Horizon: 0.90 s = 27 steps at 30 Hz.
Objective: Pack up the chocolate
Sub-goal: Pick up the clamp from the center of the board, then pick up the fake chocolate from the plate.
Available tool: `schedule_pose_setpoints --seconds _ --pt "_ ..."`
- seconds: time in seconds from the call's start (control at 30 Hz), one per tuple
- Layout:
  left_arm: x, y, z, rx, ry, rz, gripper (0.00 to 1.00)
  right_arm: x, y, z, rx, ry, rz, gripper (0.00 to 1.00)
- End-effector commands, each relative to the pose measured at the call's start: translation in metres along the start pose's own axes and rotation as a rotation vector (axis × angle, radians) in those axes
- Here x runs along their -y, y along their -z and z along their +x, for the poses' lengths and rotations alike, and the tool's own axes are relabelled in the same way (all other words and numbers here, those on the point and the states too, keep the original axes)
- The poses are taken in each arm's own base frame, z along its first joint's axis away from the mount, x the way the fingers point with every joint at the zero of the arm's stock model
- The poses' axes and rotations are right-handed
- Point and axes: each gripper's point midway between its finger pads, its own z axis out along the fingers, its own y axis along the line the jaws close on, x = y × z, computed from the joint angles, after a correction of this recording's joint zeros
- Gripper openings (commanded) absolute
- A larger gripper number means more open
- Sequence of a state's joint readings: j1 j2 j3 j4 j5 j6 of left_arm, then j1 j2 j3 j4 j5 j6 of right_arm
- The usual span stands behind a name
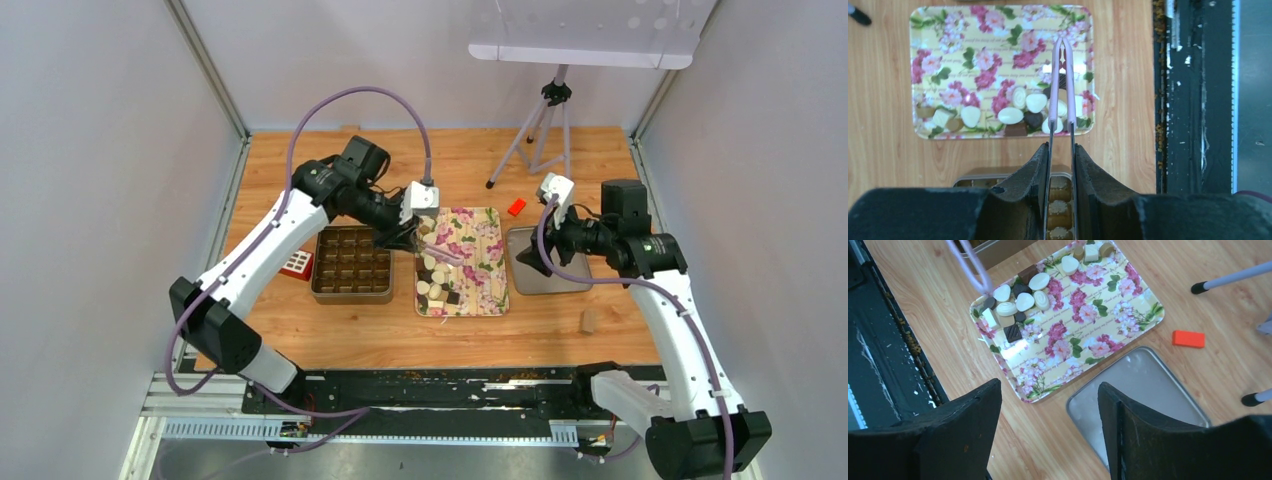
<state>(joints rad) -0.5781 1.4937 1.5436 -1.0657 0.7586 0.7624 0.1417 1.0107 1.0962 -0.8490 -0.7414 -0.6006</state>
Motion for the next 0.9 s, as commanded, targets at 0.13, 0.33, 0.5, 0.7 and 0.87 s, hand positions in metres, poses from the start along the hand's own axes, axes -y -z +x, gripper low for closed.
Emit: schedule_pose_setpoints --seconds 0.13,0.33,0.5,0.7,0.87 --pt "-0.067 0.005 0.013 -0.285 0.297 -0.285 0.23 0.007 -0.01 -0.004 0.049 -0.107 0.023 0.7" --pt "-0.103 -0.004 0.032 -0.38 0.485 -0.439 0.29 0.003 -0.011 0.001 0.051 -0.124 0.019 0.69" --pt "-0.127 -0.005 0.033 -0.376 0.507 -0.546 0.39 0.001 -0.014 0.0 0.069 -0.138 0.007 0.69" --pt "-0.149 -0.017 0.039 -0.373 0.582 -0.615 0.42 0.002 -0.015 0.002 0.067 -0.146 0.005 0.69" --pt "-0.165 -0.019 0.041 -0.341 0.662 -0.714 0.44 -0.002 -0.015 0.002 0.062 -0.154 -0.01 0.69"
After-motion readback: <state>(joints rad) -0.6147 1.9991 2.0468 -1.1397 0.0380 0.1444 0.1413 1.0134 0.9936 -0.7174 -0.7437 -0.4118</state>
